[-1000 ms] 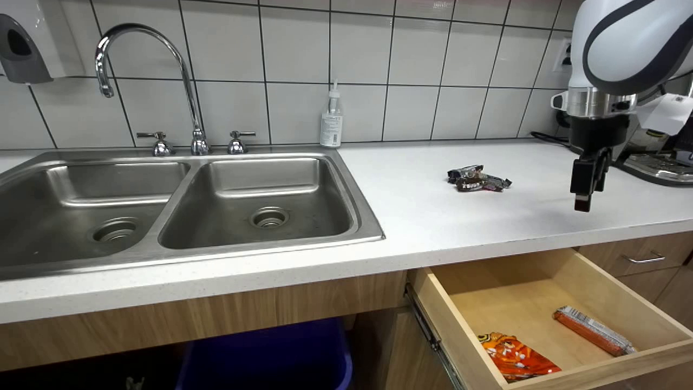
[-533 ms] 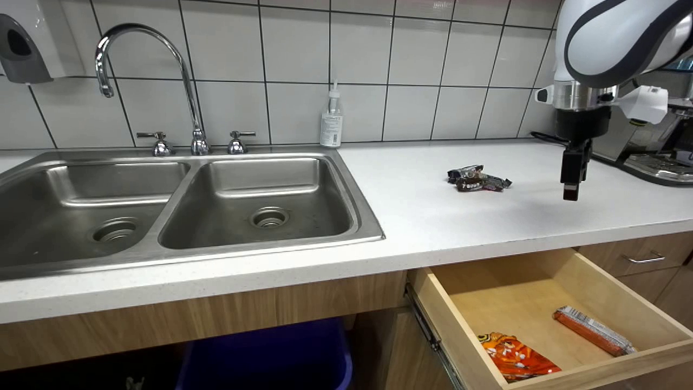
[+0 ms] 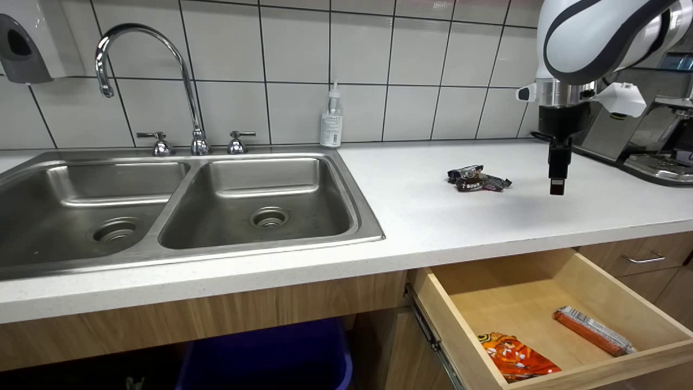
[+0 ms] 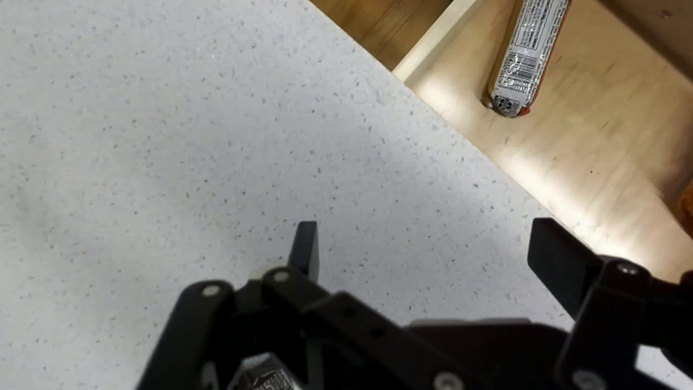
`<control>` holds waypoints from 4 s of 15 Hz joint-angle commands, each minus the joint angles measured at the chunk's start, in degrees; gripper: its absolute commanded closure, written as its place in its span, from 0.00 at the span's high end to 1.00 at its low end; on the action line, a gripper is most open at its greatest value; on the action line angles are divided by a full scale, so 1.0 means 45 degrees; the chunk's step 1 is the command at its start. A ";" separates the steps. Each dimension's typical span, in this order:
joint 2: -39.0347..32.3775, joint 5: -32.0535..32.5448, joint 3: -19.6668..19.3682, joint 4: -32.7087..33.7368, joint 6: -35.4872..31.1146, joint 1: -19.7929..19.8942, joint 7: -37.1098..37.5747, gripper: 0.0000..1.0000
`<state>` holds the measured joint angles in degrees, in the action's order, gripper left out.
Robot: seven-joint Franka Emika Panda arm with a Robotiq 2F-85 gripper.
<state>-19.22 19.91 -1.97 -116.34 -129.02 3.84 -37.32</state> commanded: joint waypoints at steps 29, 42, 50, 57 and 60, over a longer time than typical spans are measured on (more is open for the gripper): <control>-0.1996 0.0017 0.0656 0.2437 -0.0610 -0.0236 -0.1725 1.00; -0.3844 -0.0503 0.0926 0.4827 -0.0133 -0.0043 -0.2469 1.00; -0.5122 -0.0895 0.1048 0.6622 0.0637 -0.0064 -0.3163 1.00; -0.6058 -0.1245 0.1152 0.8075 0.1811 -0.0103 -0.3691 1.00; -0.6324 -0.1307 0.1148 0.8567 0.2355 -0.0130 -0.3770 1.00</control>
<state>-45.16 15.15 2.22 -82.67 -122.58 2.50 -51.55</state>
